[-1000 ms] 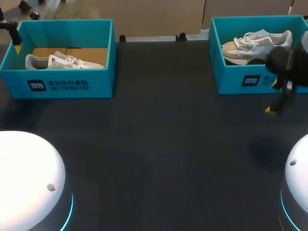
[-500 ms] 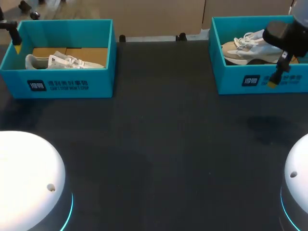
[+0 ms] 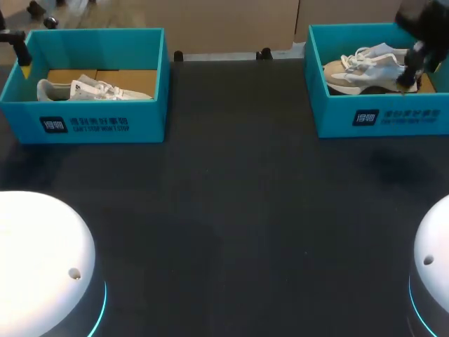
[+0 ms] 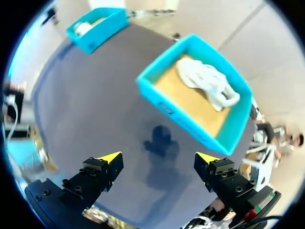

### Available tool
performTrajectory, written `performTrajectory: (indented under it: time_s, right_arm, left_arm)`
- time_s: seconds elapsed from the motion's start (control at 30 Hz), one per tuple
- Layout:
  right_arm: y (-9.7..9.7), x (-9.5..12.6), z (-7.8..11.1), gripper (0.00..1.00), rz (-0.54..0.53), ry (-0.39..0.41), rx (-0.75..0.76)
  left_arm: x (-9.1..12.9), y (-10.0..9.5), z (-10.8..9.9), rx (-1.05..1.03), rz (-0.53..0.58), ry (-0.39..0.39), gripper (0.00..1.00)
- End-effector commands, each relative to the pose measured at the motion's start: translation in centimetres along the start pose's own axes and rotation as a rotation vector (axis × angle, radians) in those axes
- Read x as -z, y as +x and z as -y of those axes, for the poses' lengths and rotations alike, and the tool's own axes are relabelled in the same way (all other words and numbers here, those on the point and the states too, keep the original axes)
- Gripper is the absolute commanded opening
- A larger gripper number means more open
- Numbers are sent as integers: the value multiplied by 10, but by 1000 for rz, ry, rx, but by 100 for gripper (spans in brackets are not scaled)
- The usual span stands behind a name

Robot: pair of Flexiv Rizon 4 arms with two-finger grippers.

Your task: Take the shoe out of the shoebox, open the shoe tongue, remove and reinsert the insole, then place the shoe into the shoebox

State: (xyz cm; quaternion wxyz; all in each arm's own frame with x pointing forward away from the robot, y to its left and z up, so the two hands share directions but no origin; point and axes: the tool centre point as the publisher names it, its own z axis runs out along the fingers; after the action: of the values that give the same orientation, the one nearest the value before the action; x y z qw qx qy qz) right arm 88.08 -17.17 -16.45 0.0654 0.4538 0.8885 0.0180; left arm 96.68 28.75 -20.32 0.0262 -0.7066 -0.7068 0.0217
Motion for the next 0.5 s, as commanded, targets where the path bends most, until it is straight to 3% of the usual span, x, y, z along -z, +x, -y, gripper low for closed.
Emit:
performTrajectory:
  time_s: [0.03, 0.07, 0.5]
  right_arm:
    - [-58, 1, -33, 100, -31, 129, -313]
    - [-67, 0, -37, 100, -64, 125, -310]
    - [-67, 0, -37, 100, -64, 125, -310]
  left_arm:
    - [0, 0, 0, 0, -2, -1, 100]
    - [0, 0, 0, 0, -2, -1, 100]
    - [0, 0, 0, 0, -2, -1, 100]
